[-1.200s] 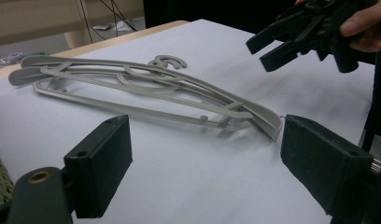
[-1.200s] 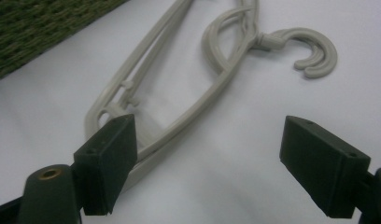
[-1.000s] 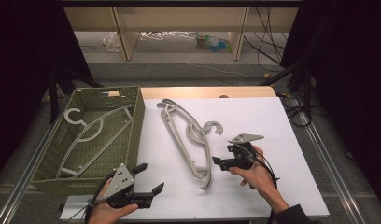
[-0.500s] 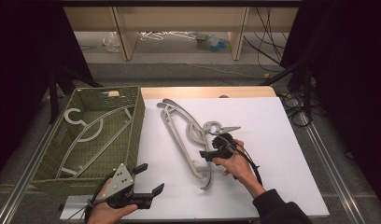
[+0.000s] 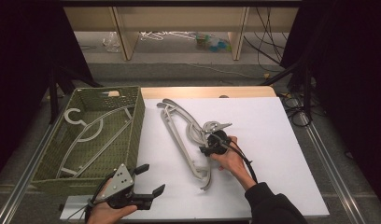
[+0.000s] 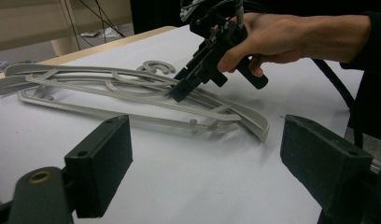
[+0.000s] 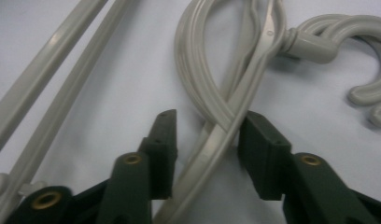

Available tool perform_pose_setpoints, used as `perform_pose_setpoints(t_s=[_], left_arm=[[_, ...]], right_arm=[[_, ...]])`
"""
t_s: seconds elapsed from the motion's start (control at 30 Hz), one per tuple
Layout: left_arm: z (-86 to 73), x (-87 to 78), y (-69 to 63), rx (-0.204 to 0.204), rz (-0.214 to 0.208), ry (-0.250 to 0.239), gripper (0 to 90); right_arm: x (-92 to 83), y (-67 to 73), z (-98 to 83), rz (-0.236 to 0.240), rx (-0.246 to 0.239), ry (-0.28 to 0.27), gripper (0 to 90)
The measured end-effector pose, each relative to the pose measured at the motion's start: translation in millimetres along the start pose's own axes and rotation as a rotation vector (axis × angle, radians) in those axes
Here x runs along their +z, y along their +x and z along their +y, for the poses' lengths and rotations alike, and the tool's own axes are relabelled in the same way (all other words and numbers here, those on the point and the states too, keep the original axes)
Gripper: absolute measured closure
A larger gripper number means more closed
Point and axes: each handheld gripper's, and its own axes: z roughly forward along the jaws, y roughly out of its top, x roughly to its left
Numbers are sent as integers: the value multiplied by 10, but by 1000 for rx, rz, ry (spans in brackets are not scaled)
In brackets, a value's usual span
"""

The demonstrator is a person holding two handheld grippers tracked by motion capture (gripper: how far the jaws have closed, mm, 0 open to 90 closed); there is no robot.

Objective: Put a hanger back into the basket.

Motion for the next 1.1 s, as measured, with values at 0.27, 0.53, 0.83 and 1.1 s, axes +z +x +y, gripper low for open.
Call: perform_pose_setpoints(t_s=[0.27, 0.53, 0.83, 1.1], left_arm=[[-5, 3, 2, 4, 0, 9, 168], [15, -16, 6, -2, -1, -13, 170], [10, -15, 7, -4, 4, -12, 172], [17, -26, 21, -3, 19, -5, 175]], right_arm=[[-10, -65, -9, 22, 79, -18, 661], [-68, -113, -7, 15, 141, -31, 711], [-179, -174, 13, 36, 147, -22, 728], [-271, -182, 40, 44, 128, -45, 740]])
